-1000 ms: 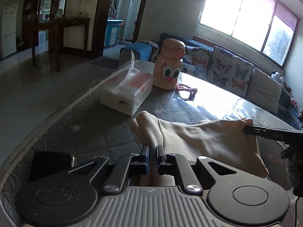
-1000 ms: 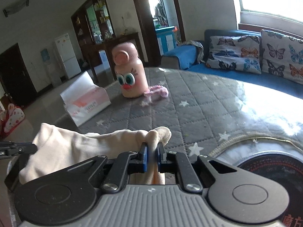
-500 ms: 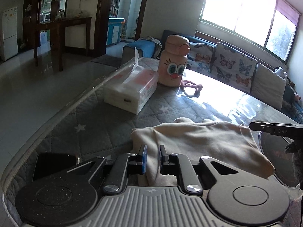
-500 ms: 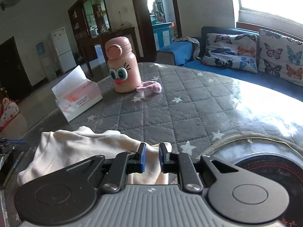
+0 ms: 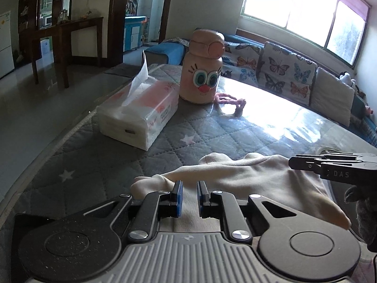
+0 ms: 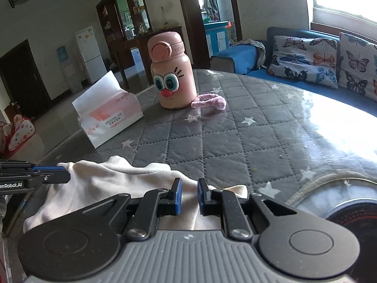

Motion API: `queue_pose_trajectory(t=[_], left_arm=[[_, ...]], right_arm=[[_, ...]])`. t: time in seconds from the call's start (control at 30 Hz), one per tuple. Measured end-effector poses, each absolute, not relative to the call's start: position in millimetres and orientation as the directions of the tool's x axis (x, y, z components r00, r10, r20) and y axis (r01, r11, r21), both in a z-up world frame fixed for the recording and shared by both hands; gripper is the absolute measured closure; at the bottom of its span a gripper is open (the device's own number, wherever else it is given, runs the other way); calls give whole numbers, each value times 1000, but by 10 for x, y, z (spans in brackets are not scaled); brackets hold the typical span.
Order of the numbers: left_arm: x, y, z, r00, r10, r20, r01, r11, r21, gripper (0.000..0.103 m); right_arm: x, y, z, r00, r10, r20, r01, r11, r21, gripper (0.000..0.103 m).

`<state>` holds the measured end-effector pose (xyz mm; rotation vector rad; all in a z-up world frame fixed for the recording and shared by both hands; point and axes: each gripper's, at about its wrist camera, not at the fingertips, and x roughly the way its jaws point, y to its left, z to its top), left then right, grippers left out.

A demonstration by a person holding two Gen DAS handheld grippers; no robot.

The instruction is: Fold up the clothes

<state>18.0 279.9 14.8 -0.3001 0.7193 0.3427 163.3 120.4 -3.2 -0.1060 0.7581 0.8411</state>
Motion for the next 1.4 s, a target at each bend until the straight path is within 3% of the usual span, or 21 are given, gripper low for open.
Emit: queue_pose_trajectory(t=[0.2,0.3,0.43,0.7,0.87,1.17,1.4], left_arm=[[258,2871,37,683,207,-701,-423,894,-148,88],[236,2829,66,688,208,-695,-417,897,-145,73],[200,2762,115,696,209,-687,-407,903,-139,53],[66,2659,187,699,224,-679,-413,902,-128,29],[-47,2597,210,697,242,-674,-422,899,-113,14],[-348,2476,222,704,257,-662,-431,895,-111,1],[-489,2423,173,693,268,-670,-439,893,-97,0]], right_arm=[[1657,1252,-113,426,630,-650,-710,678,192,90],[1650,1250,-91,427,630,-648,-711,677,189,88],[1580,1207,-14,428,637,-641,-722,668,182,74],[1339,1093,59,416,638,-648,-750,644,153,51],[1160,999,68,403,642,-653,-763,629,147,48],[778,782,121,367,668,-647,-802,580,143,40],[701,668,29,365,657,-659,-796,587,145,37]])
